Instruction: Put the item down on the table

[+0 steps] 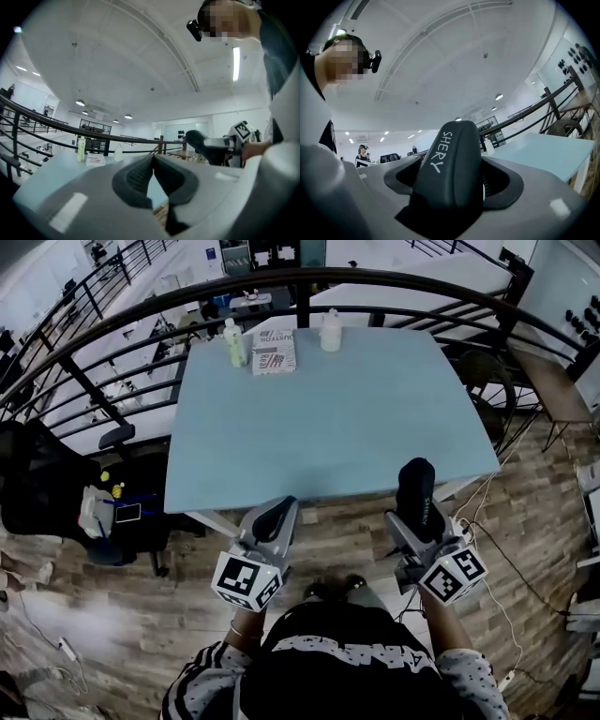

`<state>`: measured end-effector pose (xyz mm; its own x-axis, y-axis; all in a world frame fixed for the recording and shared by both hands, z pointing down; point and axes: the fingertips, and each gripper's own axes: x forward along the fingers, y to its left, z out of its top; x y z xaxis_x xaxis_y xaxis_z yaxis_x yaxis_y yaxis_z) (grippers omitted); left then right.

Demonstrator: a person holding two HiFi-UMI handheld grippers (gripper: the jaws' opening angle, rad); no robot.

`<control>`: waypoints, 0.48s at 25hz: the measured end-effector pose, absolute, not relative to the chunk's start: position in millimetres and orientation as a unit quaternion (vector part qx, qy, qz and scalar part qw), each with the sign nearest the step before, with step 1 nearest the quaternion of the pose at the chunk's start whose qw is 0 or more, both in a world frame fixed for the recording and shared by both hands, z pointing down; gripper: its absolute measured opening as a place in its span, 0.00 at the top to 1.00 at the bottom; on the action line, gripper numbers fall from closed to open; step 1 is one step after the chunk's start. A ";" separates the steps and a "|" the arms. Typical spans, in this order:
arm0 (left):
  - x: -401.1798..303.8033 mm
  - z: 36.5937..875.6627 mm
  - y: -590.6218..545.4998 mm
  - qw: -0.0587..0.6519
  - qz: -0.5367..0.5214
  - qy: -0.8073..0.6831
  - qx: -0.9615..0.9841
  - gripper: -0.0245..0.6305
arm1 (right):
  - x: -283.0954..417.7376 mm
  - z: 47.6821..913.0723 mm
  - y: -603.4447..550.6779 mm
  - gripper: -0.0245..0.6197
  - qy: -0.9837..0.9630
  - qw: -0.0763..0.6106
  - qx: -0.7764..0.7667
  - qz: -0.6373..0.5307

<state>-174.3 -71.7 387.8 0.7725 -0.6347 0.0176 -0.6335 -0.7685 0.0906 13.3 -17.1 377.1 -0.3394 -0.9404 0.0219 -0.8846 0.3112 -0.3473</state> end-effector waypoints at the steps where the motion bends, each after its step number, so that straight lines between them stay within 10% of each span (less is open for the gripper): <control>1: -175.4 388.3 -72.7 0.045 -0.006 -0.340 0.939 0.96 | 12.8 377.0 -19.3 0.35 0.806 0.094 -0.565 -0.151; 12: -185.3 382.9 -108.2 0.037 -0.003 -0.386 0.922 0.96 | 15.6 373.6 -79.5 0.35 0.830 0.096 -0.528 -0.150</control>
<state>-185.3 -108.2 382.9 0.7027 -0.7111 0.0237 -0.7107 -0.6999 0.0707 15.6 -79.5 373.6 -0.4235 -0.9059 -0.0002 -0.8484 0.3967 -0.3505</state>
